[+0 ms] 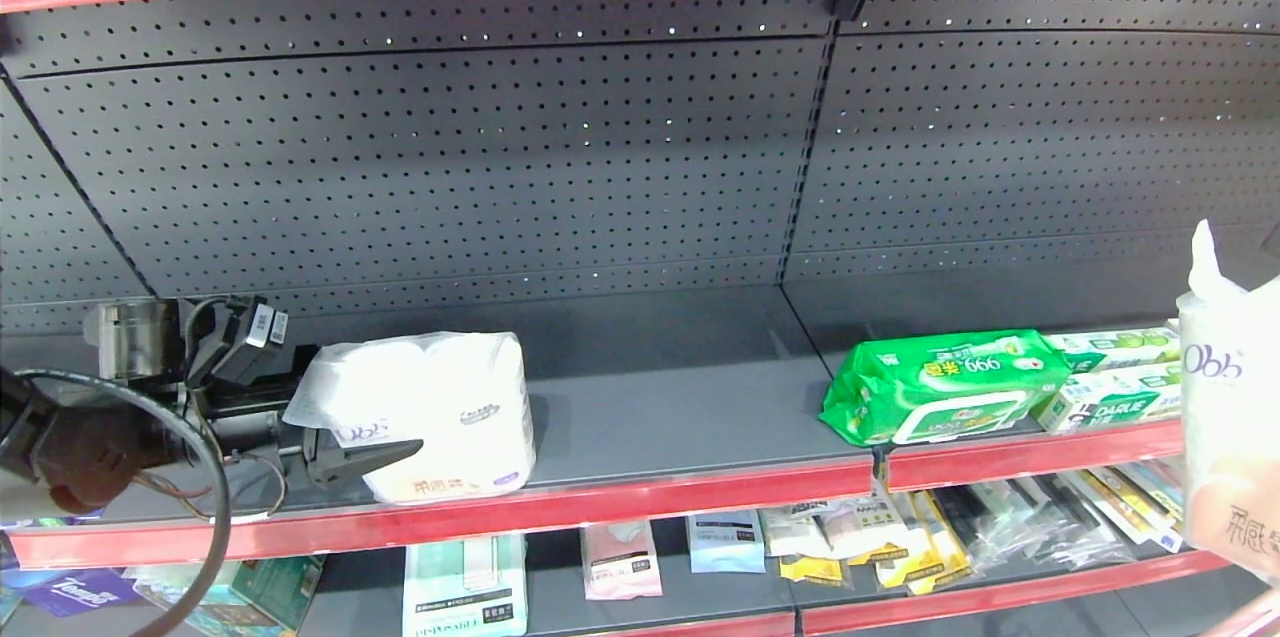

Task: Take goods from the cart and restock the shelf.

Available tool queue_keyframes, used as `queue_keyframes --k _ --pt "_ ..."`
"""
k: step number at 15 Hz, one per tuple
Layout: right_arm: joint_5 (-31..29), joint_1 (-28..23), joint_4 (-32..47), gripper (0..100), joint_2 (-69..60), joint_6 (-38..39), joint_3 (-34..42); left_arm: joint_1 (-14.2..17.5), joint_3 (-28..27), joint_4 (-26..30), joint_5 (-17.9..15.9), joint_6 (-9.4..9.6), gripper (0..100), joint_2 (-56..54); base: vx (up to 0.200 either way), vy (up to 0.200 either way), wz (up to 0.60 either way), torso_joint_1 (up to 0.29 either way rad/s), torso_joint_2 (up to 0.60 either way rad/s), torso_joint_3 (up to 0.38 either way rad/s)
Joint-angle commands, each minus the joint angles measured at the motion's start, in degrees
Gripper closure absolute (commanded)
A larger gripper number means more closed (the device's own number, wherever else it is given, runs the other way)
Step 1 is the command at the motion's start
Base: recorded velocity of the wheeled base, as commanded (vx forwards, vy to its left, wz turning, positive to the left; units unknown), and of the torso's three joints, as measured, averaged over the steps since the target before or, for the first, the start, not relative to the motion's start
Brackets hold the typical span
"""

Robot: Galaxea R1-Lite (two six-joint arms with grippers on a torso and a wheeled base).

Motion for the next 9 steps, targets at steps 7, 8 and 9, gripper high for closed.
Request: queue_keyframes --k 7,8,9 --pt "0.18 -0.01 0.01 100 0.22 -0.02 0.10 3.19 0.24 -0.18 -0.46 -6.75 0 -11.57 0.000 0.000 0.00 0.000 0.00 0.000" --pt "0.18 0.08 0.10 100 0.22 -0.02 0.19 4.51 0.41 -0.09 -0.46 -8.33 0 -12.97 0.000 0.000 0.00 0.000 0.00 0.000" --pt "0.27 0.08 0.10 100 0.30 -0.02 0.27 5.74 0.50 -0.09 -0.37 -10.53 0 -14.47 0.000 0.000 0.00 0.000 0.00 0.000"
